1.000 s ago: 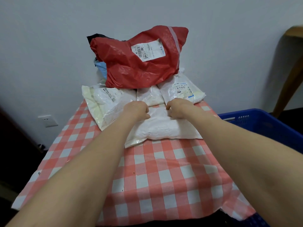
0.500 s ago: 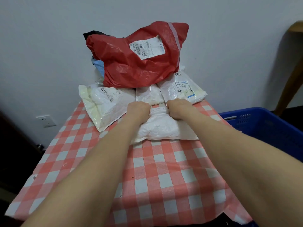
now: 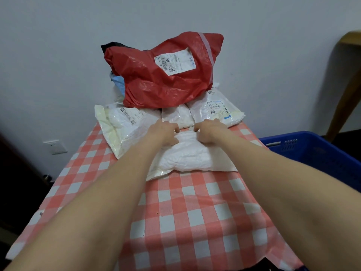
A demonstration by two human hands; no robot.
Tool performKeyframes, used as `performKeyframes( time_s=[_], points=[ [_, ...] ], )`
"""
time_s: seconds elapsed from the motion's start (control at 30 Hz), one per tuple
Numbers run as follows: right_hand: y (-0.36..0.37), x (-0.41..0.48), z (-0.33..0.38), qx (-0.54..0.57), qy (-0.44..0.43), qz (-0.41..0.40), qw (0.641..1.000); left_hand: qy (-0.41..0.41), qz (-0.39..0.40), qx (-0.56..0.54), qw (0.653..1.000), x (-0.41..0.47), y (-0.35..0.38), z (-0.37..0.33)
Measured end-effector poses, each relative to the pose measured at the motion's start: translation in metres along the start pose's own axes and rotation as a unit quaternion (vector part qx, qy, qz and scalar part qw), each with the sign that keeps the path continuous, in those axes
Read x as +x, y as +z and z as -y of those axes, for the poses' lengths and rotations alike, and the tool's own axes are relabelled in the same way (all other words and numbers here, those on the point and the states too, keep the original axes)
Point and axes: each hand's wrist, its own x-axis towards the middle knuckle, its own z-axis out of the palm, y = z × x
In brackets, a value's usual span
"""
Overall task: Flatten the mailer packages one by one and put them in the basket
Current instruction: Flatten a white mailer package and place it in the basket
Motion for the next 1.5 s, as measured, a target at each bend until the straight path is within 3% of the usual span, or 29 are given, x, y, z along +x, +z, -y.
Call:
performKeyframes(
  time_s=[0.57, 0.7, 0.83, 0.9, 1.0, 1.07, 1.5],
  points=[
    [0.004, 0.014, 0.000, 0.035, 0.000, -0.006, 0.999, -0.001, -0.066, -0.004, 0.998, 0.011, 0.012, -0.006],
    [-0.002, 0.004, -0.007, 0.086, 0.002, 0.001, 0.996, -0.012, -0.068, -0.108, 0.992, 0.000, 0.009, 0.004],
    [-0.017, -0.012, -0.009, 0.129, -0.003, -0.050, 0.990, 0.007, -0.130, -0.170, 0.977, -0.015, -0.010, 0.013],
    [-0.024, -0.019, -0.007, 0.131, -0.009, -0.046, 0.990, 0.013, -0.102, -0.151, 0.983, -0.021, -0.018, 0.013],
    [-0.024, -0.030, -0.004, 0.103, -0.015, 0.037, 0.994, 0.017, 0.024, -0.113, 0.993, -0.028, -0.018, 0.010],
    [-0.017, -0.031, -0.001, 0.062, -0.012, 0.064, 0.996, 0.018, 0.060, -0.104, 0.993, -0.032, -0.014, 0.007],
    [0.001, -0.021, -0.004, 0.008, -0.009, 0.021, 1.000, 0.024, 0.027, -0.025, 0.999, -0.025, -0.001, -0.006]
  ],
)
